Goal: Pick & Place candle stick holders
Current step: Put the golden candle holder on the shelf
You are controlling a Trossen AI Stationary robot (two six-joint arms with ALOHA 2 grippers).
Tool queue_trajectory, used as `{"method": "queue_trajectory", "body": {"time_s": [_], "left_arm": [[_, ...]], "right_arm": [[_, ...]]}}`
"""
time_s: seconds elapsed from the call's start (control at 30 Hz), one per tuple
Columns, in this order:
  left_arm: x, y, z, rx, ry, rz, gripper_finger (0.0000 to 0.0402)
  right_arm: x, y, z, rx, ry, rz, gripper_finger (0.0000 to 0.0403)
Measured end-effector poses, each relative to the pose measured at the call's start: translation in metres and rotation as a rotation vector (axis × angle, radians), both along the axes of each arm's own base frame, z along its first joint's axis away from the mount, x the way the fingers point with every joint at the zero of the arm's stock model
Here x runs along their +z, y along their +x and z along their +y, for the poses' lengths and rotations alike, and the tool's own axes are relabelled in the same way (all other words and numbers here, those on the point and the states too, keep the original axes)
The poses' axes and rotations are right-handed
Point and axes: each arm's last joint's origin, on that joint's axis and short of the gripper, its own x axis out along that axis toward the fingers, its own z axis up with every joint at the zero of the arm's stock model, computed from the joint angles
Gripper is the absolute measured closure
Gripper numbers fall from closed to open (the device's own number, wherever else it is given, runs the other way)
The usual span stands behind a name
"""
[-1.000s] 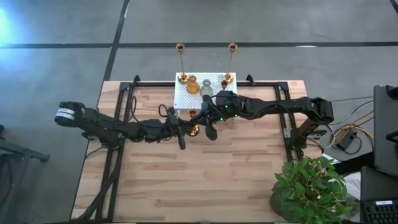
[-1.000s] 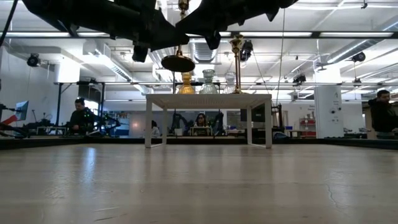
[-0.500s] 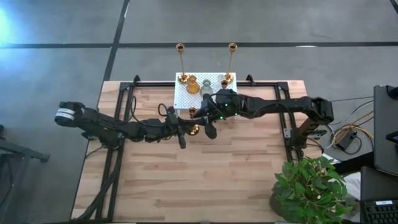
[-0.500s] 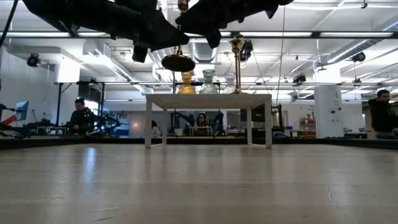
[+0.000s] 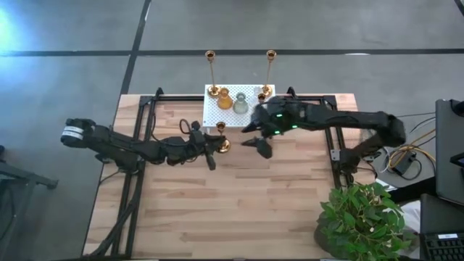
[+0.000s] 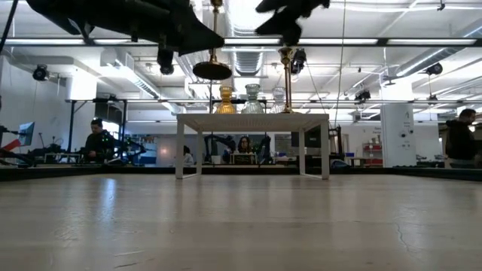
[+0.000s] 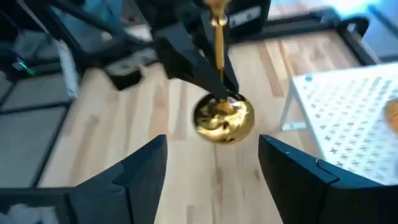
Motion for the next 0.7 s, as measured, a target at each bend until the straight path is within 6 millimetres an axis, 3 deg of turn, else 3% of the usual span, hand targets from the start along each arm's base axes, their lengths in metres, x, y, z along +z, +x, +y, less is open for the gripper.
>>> {"method": "queue_trajectory", "body": {"time_s": [0.13, 0.3, 0.47, 0.7], "left_arm": [[0.012, -0.008, 0.003, 0.011, 0.083, -0.013, 0.0381], [0.016, -0.014, 0.017, 0.066, 0.132, 0.031, 0.0381], [0.018, -0.013, 0.037, 0.072, 0.161, 0.014, 0.0381], [0.018, -0.013, 0.064, 0.131, 0.168, -0.015, 0.0381]], "right_arm": [[0.025, -0.044, 0.012, -0.073, -0.045, -0.056, 0.0163], [0.036, -0.107, 0.027, -0.234, -0.122, -0.131, 0.0186], [0.020, -0.154, 0.033, -0.303, -0.090, -0.187, 0.0204], [-0.018, -0.196, 0.034, -0.352, 0.005, -0.173, 0.0226]]}}
